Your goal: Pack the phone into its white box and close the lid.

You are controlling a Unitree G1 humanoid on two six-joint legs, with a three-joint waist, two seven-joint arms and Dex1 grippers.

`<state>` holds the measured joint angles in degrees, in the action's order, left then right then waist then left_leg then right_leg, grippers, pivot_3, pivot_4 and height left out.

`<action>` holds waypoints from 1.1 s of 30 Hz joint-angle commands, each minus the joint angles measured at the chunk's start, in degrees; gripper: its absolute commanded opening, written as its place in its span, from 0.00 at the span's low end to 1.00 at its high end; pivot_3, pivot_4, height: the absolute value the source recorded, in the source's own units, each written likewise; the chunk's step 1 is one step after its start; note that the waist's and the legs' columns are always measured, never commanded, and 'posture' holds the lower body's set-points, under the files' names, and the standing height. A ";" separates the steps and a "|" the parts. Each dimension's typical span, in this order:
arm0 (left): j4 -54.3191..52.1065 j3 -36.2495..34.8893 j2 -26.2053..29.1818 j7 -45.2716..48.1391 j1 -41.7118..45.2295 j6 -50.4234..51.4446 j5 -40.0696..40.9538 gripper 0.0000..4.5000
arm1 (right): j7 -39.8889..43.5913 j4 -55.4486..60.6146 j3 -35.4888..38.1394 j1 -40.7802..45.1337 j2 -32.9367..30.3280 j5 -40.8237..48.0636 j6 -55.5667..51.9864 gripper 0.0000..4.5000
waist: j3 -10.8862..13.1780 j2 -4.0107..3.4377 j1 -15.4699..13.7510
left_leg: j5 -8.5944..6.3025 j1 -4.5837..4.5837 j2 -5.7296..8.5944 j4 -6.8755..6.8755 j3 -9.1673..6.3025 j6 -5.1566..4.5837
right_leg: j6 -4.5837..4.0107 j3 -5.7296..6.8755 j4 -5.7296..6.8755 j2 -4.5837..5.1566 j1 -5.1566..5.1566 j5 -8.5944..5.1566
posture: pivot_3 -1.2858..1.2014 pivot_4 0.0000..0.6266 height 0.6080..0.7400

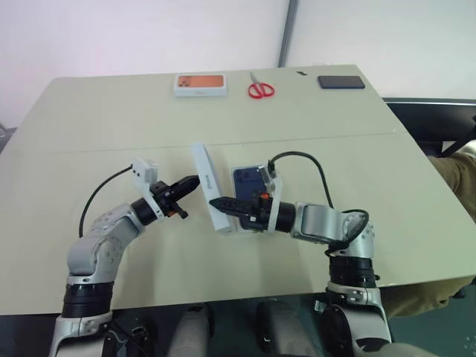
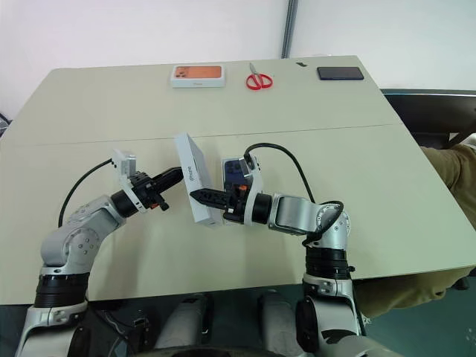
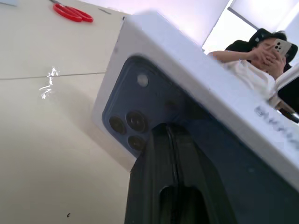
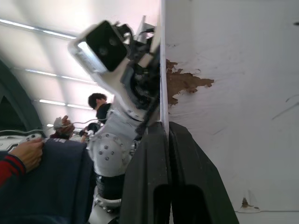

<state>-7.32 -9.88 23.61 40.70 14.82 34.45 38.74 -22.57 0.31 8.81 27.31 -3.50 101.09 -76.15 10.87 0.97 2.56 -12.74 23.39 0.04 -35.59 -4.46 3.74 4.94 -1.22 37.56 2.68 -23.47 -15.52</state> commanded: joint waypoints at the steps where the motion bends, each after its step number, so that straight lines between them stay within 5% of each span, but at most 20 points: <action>1: -2.80 0.96 0.09 0.03 -1.37 0.27 0.19 0.00 | -0.39 0.06 -2.21 -0.18 -2.74 2.25 3.13 0.19 | 0.00 0.00 -0.02 | 0.00 -0.01 0.00 0.00 0.01 -0.01 | 0.00 -0.01 0.00 0.00 0.01 0.00 | 0.52 0.24 1.00; 8: -1.72 4.19 -2.27 -0.42 -1.58 -1.25 -1.81 0.00 | 7.50 1.49 -3.94 3.84 -8.60 -5.75 7.09 0.95 | 0.00 0.00 -0.10 | -0.01 0.01 0.00 -0.01 0.01 -0.02 | 0.00 -0.01 -0.02 0.00 0.01 0.00 | 0.52 0.24 1.00; 12: 1.51 5.66 -4.88 -1.47 1.91 -2.65 -3.68 0.00 | 24.29 4.47 -5.87 8.78 -16.80 -23.69 15.36 0.95 | 0.02 -0.03 -0.40 | -0.01 0.04 0.01 -0.07 0.01 -0.02 | 0.01 0.03 -0.09 -0.02 0.01 -0.01 | 0.52 0.24 1.00; 16: 4.12 7.38 -7.80 -2.05 4.85 -4.27 -5.63 0.00 | 42.92 7.42 -15.67 9.09 -27.05 -46.71 29.62 0.95 | 0.01 -0.01 -0.61 | -0.05 0.05 0.01 -0.05 0.03 -0.09 | 0.04 0.05 -0.33 -0.03 0.08 -0.01 | 0.52 0.24 1.00; 25: 4.84 7.84 -7.57 -1.18 5.25 -4.13 -6.55 0.00 | 52.39 2.10 -20.88 6.90 -31.11 -74.87 52.05 0.95 | 0.03 0.01 -0.14 | -0.10 0.02 0.01 -0.07 0.10 -0.18 | 0.06 -0.05 -0.28 -0.02 0.05 -0.01 | 0.52 0.24 1.00; 29: 4.03 5.81 -4.60 -1.20 4.19 -3.26 -6.00 0.00 | 54.94 -1.49 -20.69 6.58 -31.96 -81.47 57.25 0.66 | 0.03 0.01 -0.25 | -0.10 0.01 0.00 -0.10 0.09 -0.18 | 0.06 -0.06 -0.24 -0.02 0.07 -0.01 | 0.52 0.24 1.00; 33: 3.84 4.56 -2.17 -1.15 3.01 -2.86 -5.93 0.00 | 58.42 -0.30 -21.43 4.07 -31.42 -85.08 60.54 0.18 | 0.03 0.01 -0.41 | -0.10 0.01 0.01 -0.09 0.09 -0.17 | 0.05 -0.06 -0.26 0.00 0.07 -0.01 | 0.52 0.24 1.00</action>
<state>-1.92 -4.17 21.08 38.99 17.94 31.94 32.26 34.43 -1.77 -13.04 31.76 -35.31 16.58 -17.21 10.90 0.98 2.15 -12.85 23.40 0.05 -35.68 -4.37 3.56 5.00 -1.29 37.30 2.69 -23.40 -15.53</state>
